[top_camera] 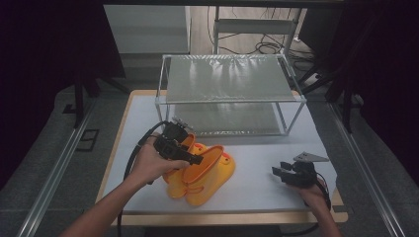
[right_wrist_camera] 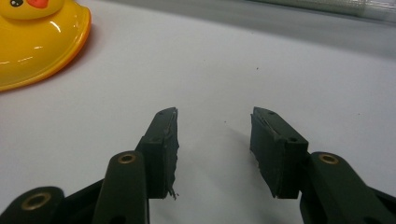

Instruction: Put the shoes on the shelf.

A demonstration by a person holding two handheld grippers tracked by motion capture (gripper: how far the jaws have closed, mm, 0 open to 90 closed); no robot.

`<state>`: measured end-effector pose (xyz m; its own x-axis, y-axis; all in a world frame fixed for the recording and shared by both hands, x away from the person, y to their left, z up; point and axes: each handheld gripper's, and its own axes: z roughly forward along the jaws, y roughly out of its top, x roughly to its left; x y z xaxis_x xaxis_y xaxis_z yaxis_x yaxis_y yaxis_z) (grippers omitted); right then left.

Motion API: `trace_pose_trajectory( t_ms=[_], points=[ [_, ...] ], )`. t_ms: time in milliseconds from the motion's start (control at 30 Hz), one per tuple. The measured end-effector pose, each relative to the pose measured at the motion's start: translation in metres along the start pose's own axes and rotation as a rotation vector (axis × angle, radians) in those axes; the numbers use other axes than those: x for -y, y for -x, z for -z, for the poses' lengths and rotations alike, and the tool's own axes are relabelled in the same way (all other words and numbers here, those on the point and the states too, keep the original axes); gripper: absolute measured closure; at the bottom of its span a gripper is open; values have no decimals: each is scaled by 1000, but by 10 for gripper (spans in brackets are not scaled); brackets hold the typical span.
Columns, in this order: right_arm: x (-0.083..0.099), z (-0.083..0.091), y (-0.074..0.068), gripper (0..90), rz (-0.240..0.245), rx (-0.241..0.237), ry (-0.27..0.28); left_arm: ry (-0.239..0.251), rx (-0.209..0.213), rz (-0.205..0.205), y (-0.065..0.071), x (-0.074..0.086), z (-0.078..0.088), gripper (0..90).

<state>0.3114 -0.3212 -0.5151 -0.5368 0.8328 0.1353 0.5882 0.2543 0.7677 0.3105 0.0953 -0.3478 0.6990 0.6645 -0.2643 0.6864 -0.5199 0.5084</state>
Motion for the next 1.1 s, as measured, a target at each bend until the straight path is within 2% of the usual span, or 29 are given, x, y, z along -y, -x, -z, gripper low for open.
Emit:
trace_pose_trajectory(
  t_ms=[167, 267, 333, 433, 533, 600, 733, 867, 1100],
  points=[
    [0, 0, 1, 518, -1, 3, 0, -6, -7, -19, 2, -1, -1, 664],
    [0, 0, 1, 518, -8, 5, -1, -10, -12, -32, 4, -2, -2, 714],
    [0, 0, 2, 518, -9, 10, 0, -12, -22, -36, 5, -2, -3, 721],
    [1, 0, 2, 518, -11, 14, -2, -26, -30, -41, 6, -3, -4, 659],
    [1, 0, 3, 518, -14, 18, -1, -34, -51, -53, 9, -4, -6, 647],
    [1, 0, 3, 518, -21, 18, 1, -32, -63, -60, 10, -4, -7, 669],
    [1, 1, 3, 519, -21, 21, -1, -20, -80, -71, 10, -3, -7, 784],
    [1, 1, 4, 520, -26, 25, 0, -9, -54, -57, 5, -2, -5, 814],
    [1, 1, 6, 522, -39, 31, -3, 26, 28, -8, -11, -5, -1, 815]
  ],
)
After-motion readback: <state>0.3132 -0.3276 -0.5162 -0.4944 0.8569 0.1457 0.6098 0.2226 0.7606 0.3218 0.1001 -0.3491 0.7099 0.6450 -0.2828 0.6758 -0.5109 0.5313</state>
